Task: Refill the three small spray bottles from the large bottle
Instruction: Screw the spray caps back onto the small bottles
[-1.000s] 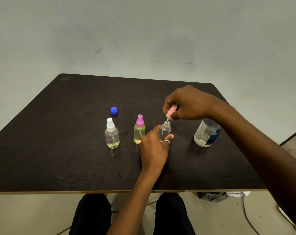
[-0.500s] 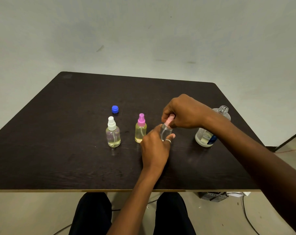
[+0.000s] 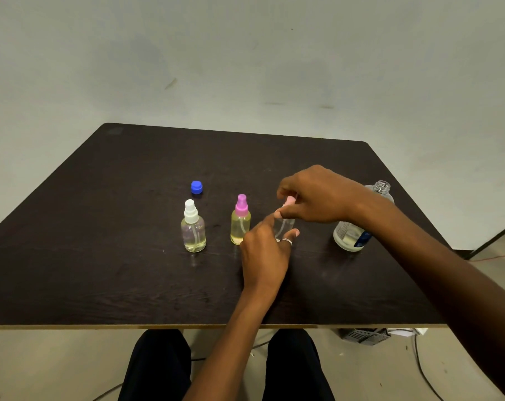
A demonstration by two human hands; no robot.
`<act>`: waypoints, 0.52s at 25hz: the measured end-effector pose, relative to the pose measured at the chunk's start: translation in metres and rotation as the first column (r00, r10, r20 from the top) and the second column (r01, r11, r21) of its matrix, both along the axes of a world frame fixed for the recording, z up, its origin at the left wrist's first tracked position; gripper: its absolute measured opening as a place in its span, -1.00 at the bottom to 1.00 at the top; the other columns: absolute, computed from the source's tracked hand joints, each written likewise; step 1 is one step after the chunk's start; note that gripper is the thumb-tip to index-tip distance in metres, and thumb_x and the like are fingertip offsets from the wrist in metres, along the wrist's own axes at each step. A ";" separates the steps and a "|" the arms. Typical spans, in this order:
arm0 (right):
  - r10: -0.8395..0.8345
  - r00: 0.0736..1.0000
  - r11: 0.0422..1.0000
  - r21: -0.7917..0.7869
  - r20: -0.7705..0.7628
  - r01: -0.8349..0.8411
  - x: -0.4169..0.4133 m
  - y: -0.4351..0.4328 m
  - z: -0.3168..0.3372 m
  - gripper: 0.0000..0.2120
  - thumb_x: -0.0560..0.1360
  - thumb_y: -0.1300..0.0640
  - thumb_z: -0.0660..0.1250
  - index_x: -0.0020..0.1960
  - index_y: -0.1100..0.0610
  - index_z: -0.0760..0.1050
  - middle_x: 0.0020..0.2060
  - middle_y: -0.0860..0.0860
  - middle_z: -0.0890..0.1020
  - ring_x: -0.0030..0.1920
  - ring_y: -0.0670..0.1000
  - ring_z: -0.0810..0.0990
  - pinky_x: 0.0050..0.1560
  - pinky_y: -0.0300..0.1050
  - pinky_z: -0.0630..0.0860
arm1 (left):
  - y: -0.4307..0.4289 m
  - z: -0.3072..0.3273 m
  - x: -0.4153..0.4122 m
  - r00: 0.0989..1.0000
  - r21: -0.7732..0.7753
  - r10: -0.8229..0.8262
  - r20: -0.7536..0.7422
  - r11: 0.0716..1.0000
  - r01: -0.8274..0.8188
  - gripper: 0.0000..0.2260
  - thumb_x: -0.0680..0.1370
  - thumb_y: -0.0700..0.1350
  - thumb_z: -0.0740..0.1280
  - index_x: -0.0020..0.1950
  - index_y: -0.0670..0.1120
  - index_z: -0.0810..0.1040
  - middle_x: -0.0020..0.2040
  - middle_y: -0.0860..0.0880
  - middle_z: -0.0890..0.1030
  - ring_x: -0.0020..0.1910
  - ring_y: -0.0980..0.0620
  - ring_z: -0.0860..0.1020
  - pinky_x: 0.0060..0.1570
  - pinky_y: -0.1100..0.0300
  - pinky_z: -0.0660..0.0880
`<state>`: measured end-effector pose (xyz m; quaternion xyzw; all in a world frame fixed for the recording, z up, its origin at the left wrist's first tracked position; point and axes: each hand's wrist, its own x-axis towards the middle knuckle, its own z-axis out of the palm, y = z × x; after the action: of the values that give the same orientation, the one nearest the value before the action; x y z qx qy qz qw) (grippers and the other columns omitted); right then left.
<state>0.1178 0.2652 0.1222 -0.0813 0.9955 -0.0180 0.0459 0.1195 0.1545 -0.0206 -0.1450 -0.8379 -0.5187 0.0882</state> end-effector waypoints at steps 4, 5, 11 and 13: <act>0.124 0.992 0.991 -0.052 0.031 -0.123 0.001 0.000 0.008 -0.82 0.46 0.22 0.41 0.03 0.05 0.63 -0.09 -0.15 0.63 -0.09 -0.13 0.58 -0.08 -0.28 0.46 | 0.000 -0.001 0.000 1.000 0.018 -0.019 -0.020 1.000 0.020 -0.63 0.49 0.02 0.48 0.26 -0.04 0.58 0.03 0.04 0.68 0.00 0.13 0.63 -0.03 0.26 0.59; 0.123 0.992 0.992 -0.041 0.011 -0.122 0.000 0.000 0.006 -0.85 0.46 0.24 0.40 -0.01 0.06 0.64 -0.13 -0.12 0.64 -0.13 -0.12 0.58 -0.13 -0.30 0.43 | 0.000 -0.001 0.000 1.000 0.019 -0.021 -0.021 1.000 0.022 -0.63 0.49 0.02 0.48 0.26 -0.03 0.58 0.03 0.05 0.68 0.00 0.13 0.63 -0.03 0.24 0.59; -0.046 0.995 0.993 0.107 -0.091 0.056 0.000 -0.001 -0.007 -0.67 0.54 -0.19 0.27 -0.19 0.05 0.49 -0.36 -0.09 0.49 -0.32 -0.09 0.51 -0.34 -0.24 0.31 | -0.001 -0.001 0.000 1.000 0.019 -0.015 -0.022 1.000 0.016 -0.66 0.48 0.03 0.50 0.20 -0.06 0.61 -0.02 0.04 0.69 -0.04 0.12 0.64 -0.07 0.26 0.59; -0.057 0.992 0.987 0.146 -0.115 0.074 0.001 0.002 -0.008 -0.58 0.53 -0.28 0.21 -0.17 0.07 0.51 -0.32 -0.06 0.55 -0.30 -0.07 0.53 -0.35 -0.19 0.38 | -0.001 0.000 0.000 0.999 0.029 -0.021 -0.028 0.999 0.022 -0.69 0.48 0.01 0.50 0.17 -0.05 0.61 -0.04 0.04 0.68 -0.07 0.13 0.64 -0.08 0.26 0.59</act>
<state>0.1185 0.2669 0.1146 -0.0459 0.9971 0.0599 -0.0041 0.1198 0.1530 -0.0206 -0.1600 -0.8274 -0.5297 0.0964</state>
